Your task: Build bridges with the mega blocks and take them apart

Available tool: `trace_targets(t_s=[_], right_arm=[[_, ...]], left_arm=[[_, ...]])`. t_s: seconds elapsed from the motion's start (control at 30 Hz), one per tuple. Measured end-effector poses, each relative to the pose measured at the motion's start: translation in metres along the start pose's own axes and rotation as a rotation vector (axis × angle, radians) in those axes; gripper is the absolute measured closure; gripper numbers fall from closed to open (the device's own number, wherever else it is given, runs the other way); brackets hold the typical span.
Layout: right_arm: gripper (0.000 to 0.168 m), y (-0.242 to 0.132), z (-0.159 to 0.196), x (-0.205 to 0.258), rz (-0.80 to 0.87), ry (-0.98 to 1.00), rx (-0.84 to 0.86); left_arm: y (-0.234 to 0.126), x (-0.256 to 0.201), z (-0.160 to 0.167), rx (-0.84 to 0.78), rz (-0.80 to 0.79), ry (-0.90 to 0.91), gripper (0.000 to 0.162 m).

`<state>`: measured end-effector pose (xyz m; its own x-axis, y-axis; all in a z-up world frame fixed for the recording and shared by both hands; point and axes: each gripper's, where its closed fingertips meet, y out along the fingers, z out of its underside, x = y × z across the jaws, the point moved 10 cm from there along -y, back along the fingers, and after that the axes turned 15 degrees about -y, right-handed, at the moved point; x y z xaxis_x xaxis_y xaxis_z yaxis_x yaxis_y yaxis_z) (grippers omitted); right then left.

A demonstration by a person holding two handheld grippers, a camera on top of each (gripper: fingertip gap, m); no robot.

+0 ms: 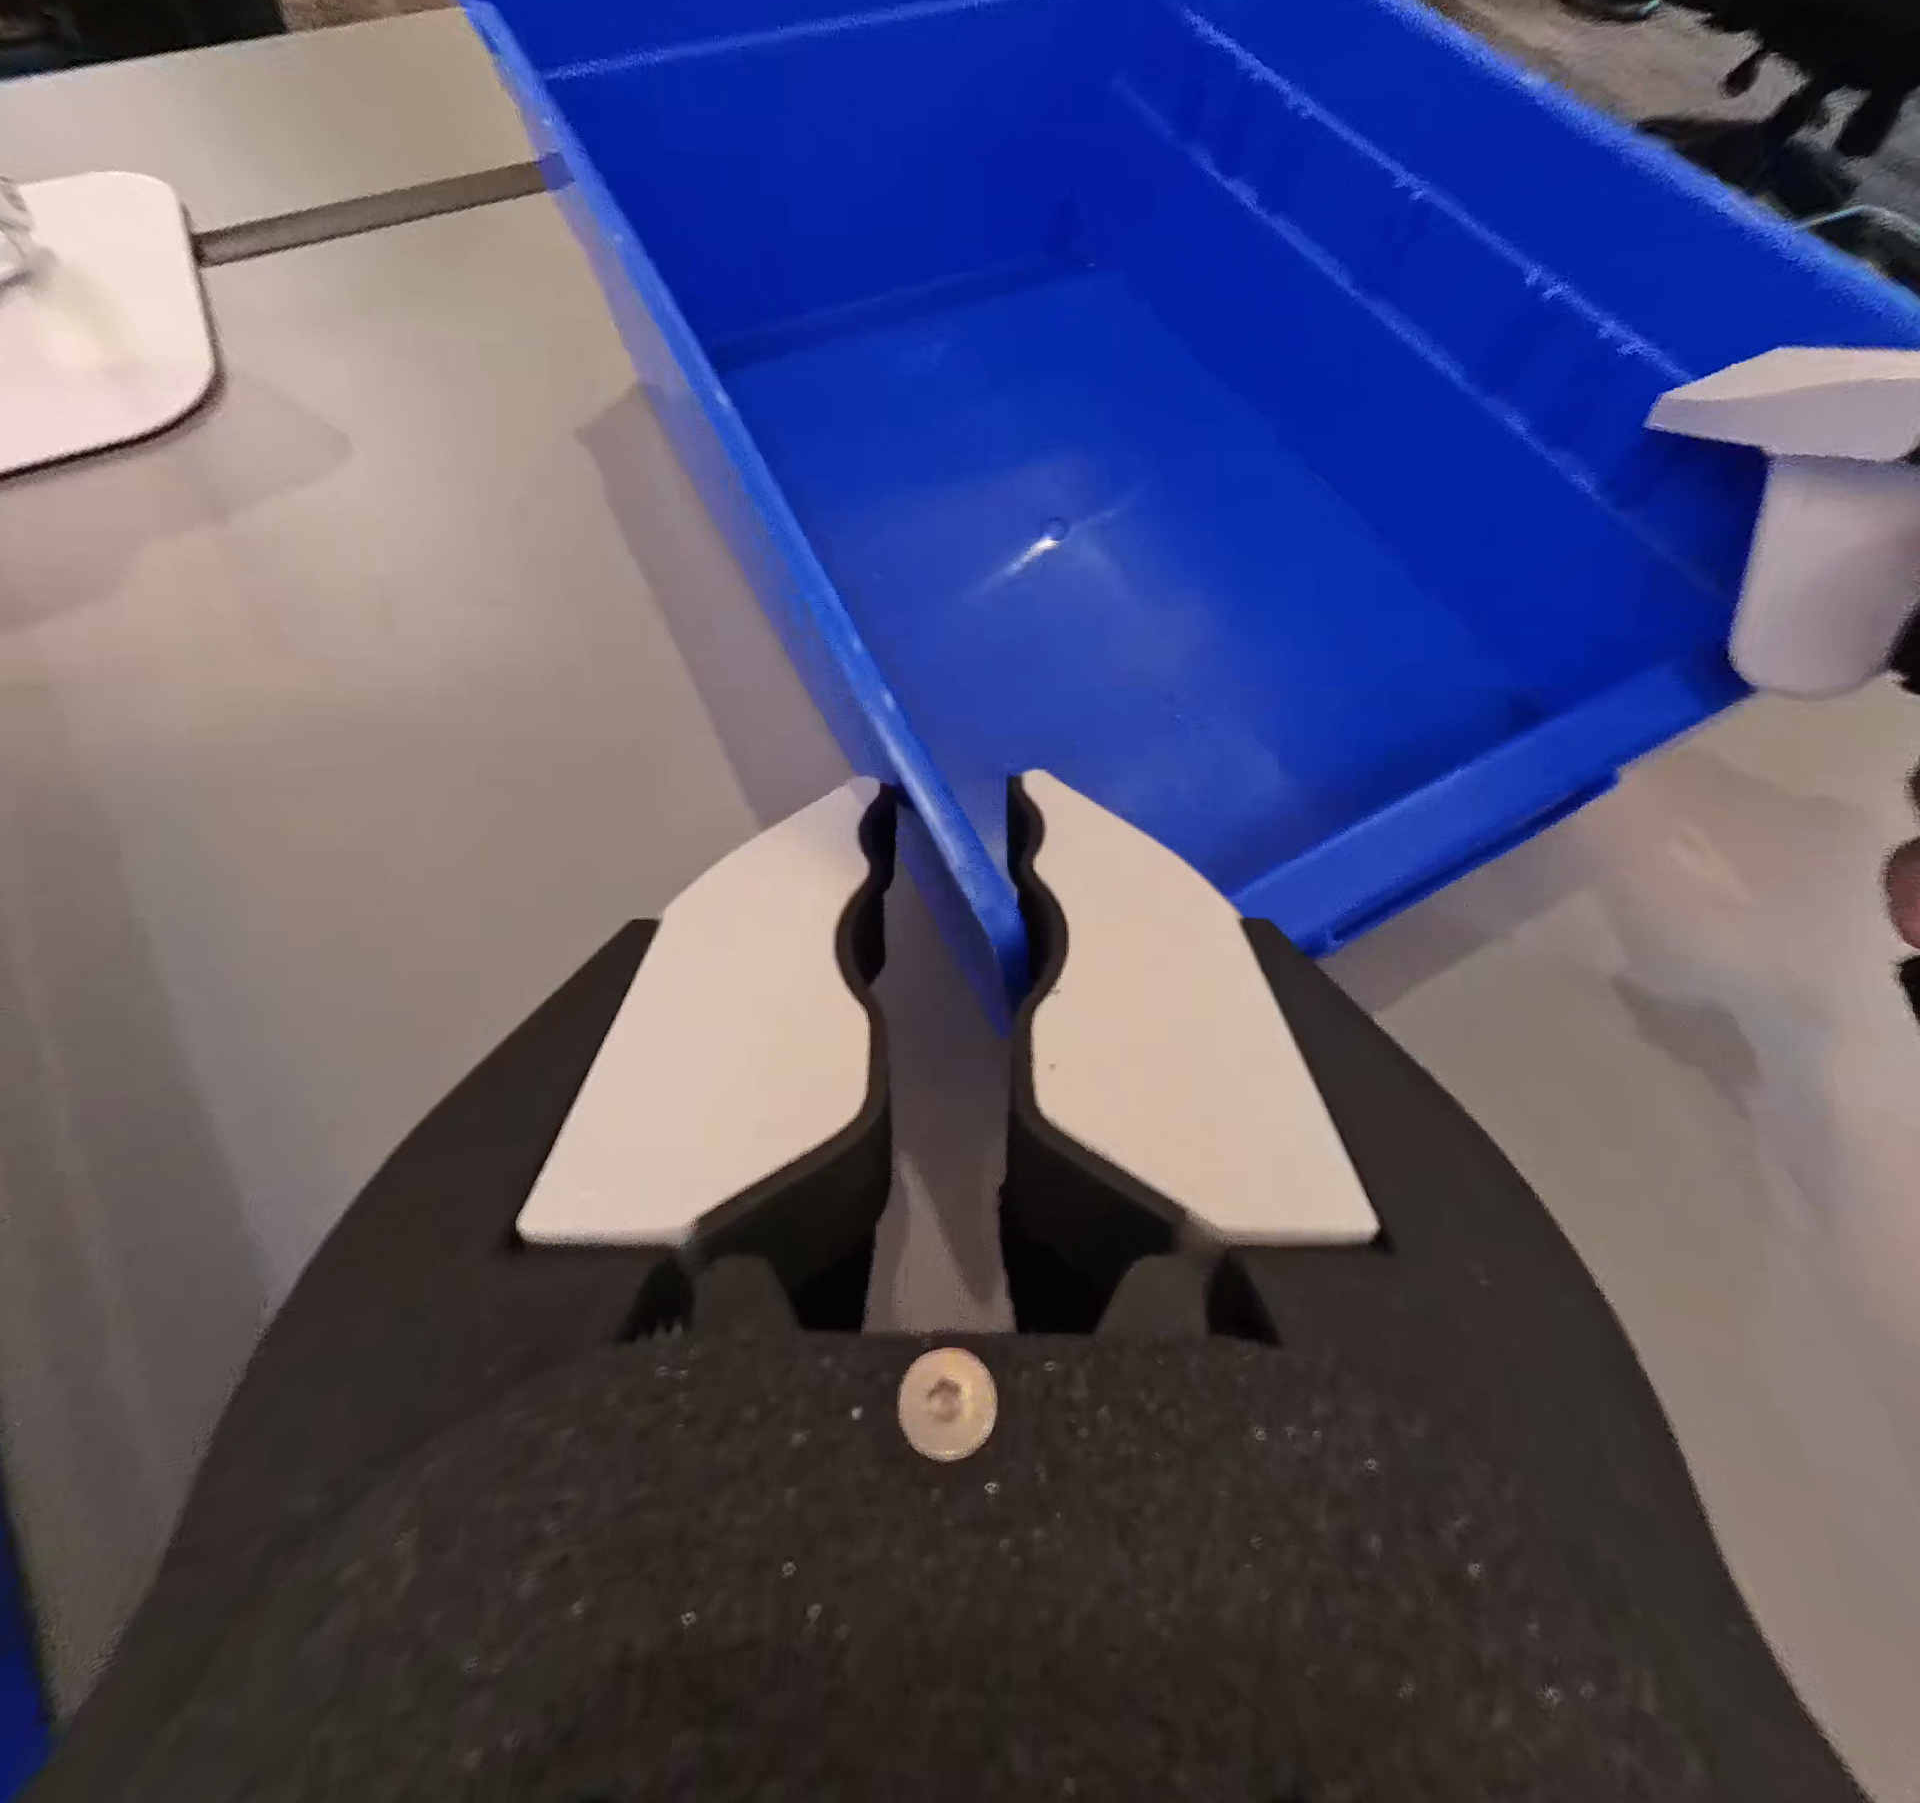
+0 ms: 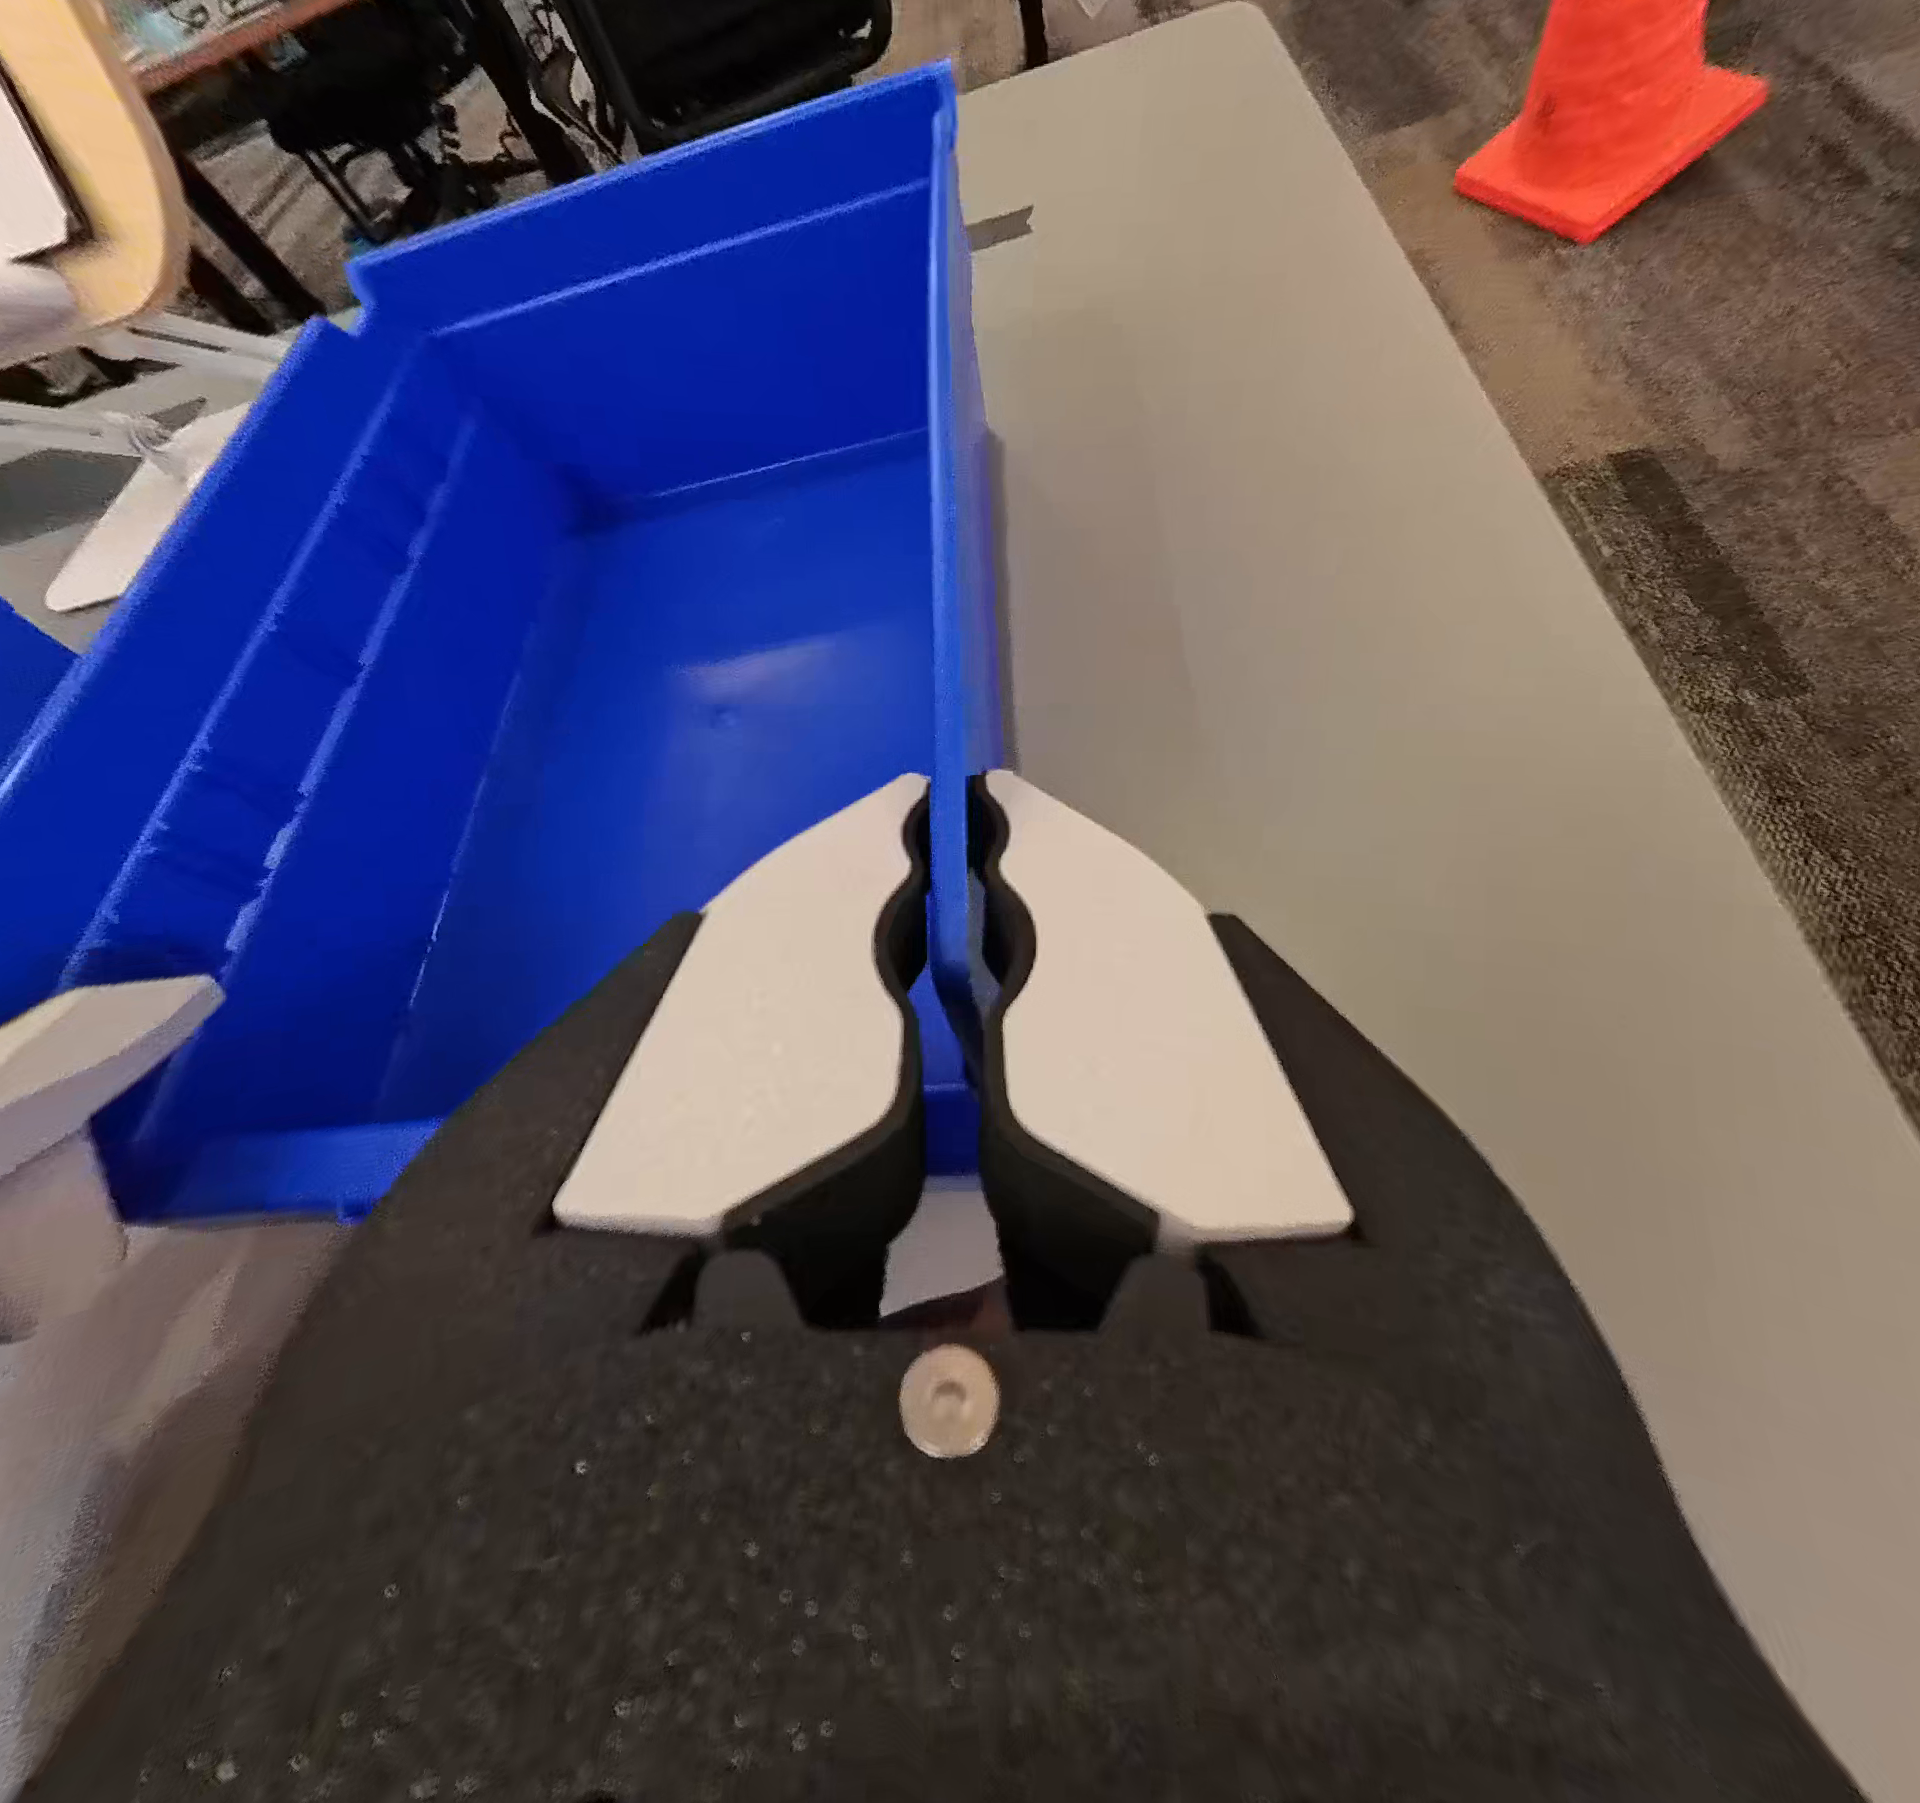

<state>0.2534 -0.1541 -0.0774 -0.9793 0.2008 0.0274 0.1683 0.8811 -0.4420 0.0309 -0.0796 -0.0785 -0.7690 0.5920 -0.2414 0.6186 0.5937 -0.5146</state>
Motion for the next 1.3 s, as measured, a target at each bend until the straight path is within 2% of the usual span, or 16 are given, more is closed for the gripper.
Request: trace_targets(t_s=[0.07, 0.1, 0.13, 0.17, 0.23, 0.3, 0.43, 0.53, 0.6, 0.7, 0.8, 0.83, 0.87, 0.97, 1.13, 1.3], right_arm=[[0.162, 0.000, 0.000, -0.003, -0.023, -0.012, -0.003], [0.156, -0.002, 0.000, -0.003, -0.010, -0.008, 0.005], [0.143, -0.007, -0.002, -0.003, 0.015, -0.014, -0.001], [0.136, -0.014, -0.006, -0.001, 0.047, -0.029, -0.023], [0.132, -0.038, -0.022, 0.006, 0.166, -0.087, -0.096], [0.132, -0.062, -0.046, 0.029, 0.196, -0.167, -0.198], [0.132, -0.079, -0.084, 0.131, -0.032, -0.320, -0.341], [0.128, -0.057, -0.076, 0.237, -0.288, -0.348, -0.375], [0.126, -0.036, -0.049, 0.304, -0.436, -0.355, -0.269], [0.123, -0.011, -0.007, 0.354, -0.346, -0.405, -0.139], [0.125, 0.002, 0.017, 0.363, -0.238, -0.388, -0.092], [0.120, 0.006, 0.020, 0.364, -0.253, -0.361, -0.082], [0.129, 0.007, 0.020, 0.364, -0.281, -0.318, -0.088], [0.162, 0.005, 0.017, 0.363, -0.229, -0.224, -0.105], [0.165, -0.003, 0.019, 0.394, -0.152, -0.116, -0.112], [0.163, -0.006, 0.006, 0.474, -0.174, -0.091, -0.171]], left_arm=[[-0.003, 0.002, 0.002, 0.019, 0.056, -0.035, 0.134], [-0.007, 0.005, 0.001, 0.034, 0.070, -0.055, 0.126], [-0.017, 0.010, -0.001, 0.040, 0.087, -0.063, 0.122], [-0.031, 0.016, -0.003, 0.034, 0.115, -0.052, 0.120], [-0.075, 0.034, -0.011, -0.026, 0.158, -0.015, 0.120], [-0.127, 0.066, -0.019, -0.115, 0.137, 0.034, 0.119], [-0.207, 0.175, -0.025, -0.231, -0.084, -0.007, 0.116], [-0.235, 0.246, -0.011, -0.203, -0.136, -0.144, 0.116], [-0.242, 0.277, 0.003, -0.231, -0.209, -0.172, 0.117], [-0.226, 0.299, 0.025, -0.174, -0.184, -0.231, 0.120], [-0.204, 0.304, 0.031, -0.097, -0.169, -0.256, 0.124], [-0.199, 0.305, 0.031, -0.100, -0.157, -0.275, 0.131], [-0.195, 0.306, 0.030, -0.099, -0.167, -0.284, 0.138], [-0.193, 0.307, 0.025, -0.108, -0.271, -0.236, 0.156], [-0.205, 0.322, 0.021, -0.119, -0.323, -0.230, 0.157], [-0.246, 0.376, 0.000, -0.175, -0.412, -0.228, 0.158]])
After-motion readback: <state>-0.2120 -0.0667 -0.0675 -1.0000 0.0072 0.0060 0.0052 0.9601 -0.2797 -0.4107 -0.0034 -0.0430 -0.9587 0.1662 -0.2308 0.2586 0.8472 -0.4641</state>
